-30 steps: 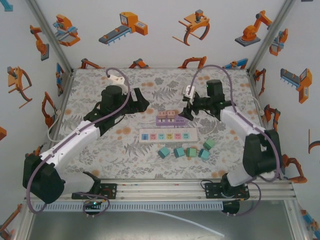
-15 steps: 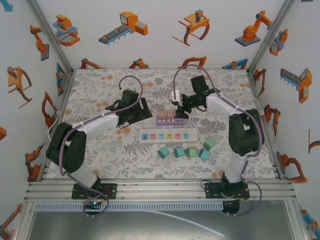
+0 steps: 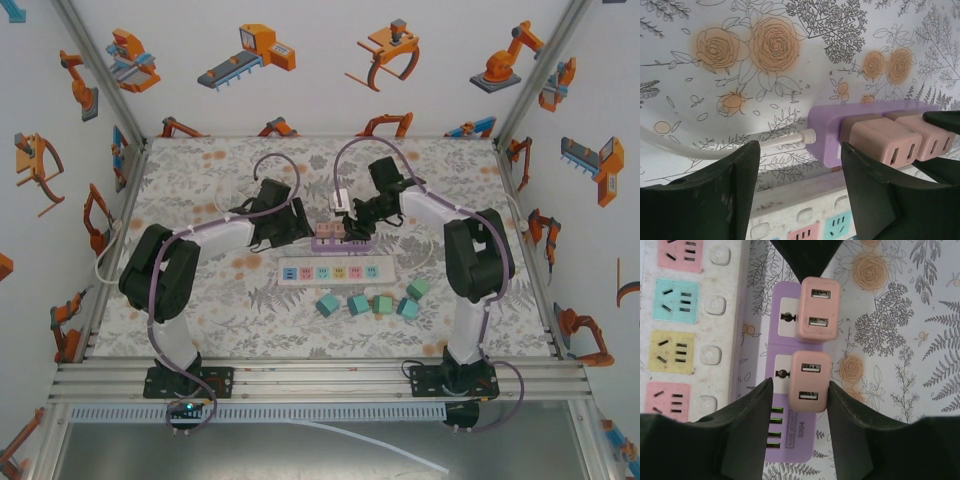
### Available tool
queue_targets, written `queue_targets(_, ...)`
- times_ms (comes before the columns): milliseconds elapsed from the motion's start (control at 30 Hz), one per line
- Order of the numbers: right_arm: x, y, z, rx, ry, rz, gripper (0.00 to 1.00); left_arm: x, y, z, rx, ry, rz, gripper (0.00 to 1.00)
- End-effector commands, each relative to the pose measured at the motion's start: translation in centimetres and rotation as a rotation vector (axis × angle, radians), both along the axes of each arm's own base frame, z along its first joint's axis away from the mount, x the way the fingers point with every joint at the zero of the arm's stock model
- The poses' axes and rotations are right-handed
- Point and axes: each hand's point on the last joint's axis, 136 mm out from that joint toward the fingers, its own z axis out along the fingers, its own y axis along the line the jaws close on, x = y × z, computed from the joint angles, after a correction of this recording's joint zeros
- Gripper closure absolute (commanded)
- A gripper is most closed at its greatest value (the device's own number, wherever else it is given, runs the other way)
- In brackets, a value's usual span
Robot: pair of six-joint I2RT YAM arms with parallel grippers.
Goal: Pull the plug off the socket
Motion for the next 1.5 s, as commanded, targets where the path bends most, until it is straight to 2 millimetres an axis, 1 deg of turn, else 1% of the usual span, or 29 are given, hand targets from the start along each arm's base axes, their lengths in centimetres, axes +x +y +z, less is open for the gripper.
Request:
queue_targets(0,-0.1,0.3,0.0,-0.008,0.005,0.017,0.58,0.4,-0.5,0.3,0.033,-0.016,-0.013,0.38)
queue_targets(233,0.0,0.6,0.1,-0.002,0.003,0.021,0.64,-0.5,0.0,-1.4,0.172,0.039,-0.043,0.4)
queue_targets(400,0.1,0.8,0.2,0.002,0.003,0.026,0.67,-0.8,0.2,-2.4,0.202,0.06,-0.049,0.4)
queue_targets(533,0.0,0.9,0.7,0.013,0.009,0.031,0.69,-1.0,1.0,-3.2,0.25,0.09,-0.034,0.41)
queue_targets(633,0.2,1.1,1.1,0.022,0.022,0.022,0.7,-1.1,1.6,-3.4,0.267,0.092,-0.009,0.43)
queue_targets(867,0.9,1.6,2.6,0.102,0.119,-0.018,0.78,-1.4,2.4,-3.8,0.301,0.095,0.009,0.43)
queue_targets(1033,1.2,1.4,2.1,0.076,0.11,-0.03,0.82,-1.7,2.5,-4.5,0.315,0.105,0.0,0.43)
queue_targets(1100,1.2,1.1,1.3,0.032,0.082,-0.031,0.84,-2.0,2.4,-4.9,0.328,0.112,-0.015,0.44)
queue_targets(1167,1.1,0.9,1.3,0.023,0.079,-0.035,0.85,-2.4,2.2,-5.4,0.347,0.123,-0.039,0.44)
queue_targets(1300,1.0,0.9,2.5,0.071,0.114,-0.042,0.85,-3.4,2.3,-6.5,0.391,0.144,-0.07,0.44)
queue_targets(1467,1.4,0.8,3.2,0.086,0.105,-0.062,0.85,-4.6,3.5,-7.4,0.464,0.164,-0.076,0.44)
